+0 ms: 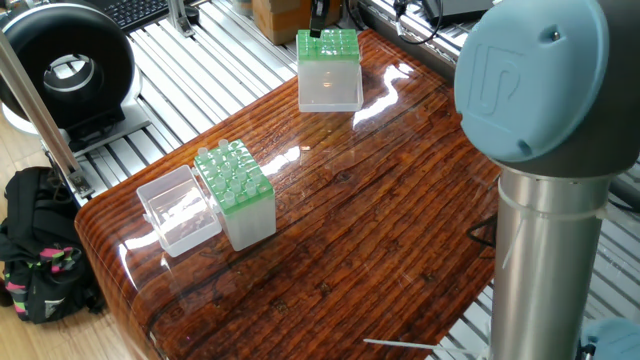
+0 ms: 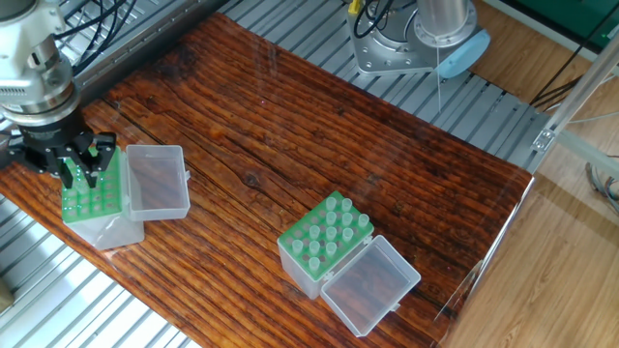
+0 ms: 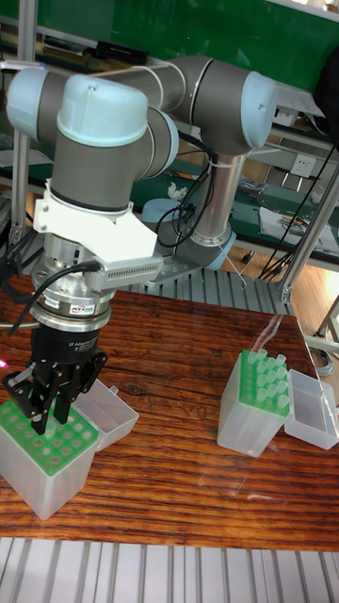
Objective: Transfer all large pipette tips from one holder to another
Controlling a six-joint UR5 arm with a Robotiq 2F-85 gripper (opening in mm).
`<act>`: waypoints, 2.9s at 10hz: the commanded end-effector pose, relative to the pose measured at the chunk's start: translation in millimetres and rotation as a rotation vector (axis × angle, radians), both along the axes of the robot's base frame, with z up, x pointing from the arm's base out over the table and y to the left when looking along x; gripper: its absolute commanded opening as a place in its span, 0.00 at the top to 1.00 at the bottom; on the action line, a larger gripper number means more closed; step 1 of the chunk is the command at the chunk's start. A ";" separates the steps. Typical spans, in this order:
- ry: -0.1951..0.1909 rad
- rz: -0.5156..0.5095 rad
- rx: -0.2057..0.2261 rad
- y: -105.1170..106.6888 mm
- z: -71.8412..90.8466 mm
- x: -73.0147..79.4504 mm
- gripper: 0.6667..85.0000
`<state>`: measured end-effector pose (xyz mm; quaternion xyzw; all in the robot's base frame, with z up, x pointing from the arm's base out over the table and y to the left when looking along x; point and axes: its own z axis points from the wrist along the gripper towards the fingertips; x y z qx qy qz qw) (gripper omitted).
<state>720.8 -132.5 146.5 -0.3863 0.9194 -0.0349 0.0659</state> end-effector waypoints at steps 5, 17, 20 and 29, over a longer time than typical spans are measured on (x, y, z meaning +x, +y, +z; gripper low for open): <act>-0.021 0.011 0.013 2.9 -5.0 7.3 0.62; -0.015 -0.024 0.028 2.0 7.9 1.6 0.93; 0.012 -0.027 0.020 -0.4 28.2 -11.9 0.95; 0.066 -0.008 0.060 -4.3 74.3 -51.6 0.96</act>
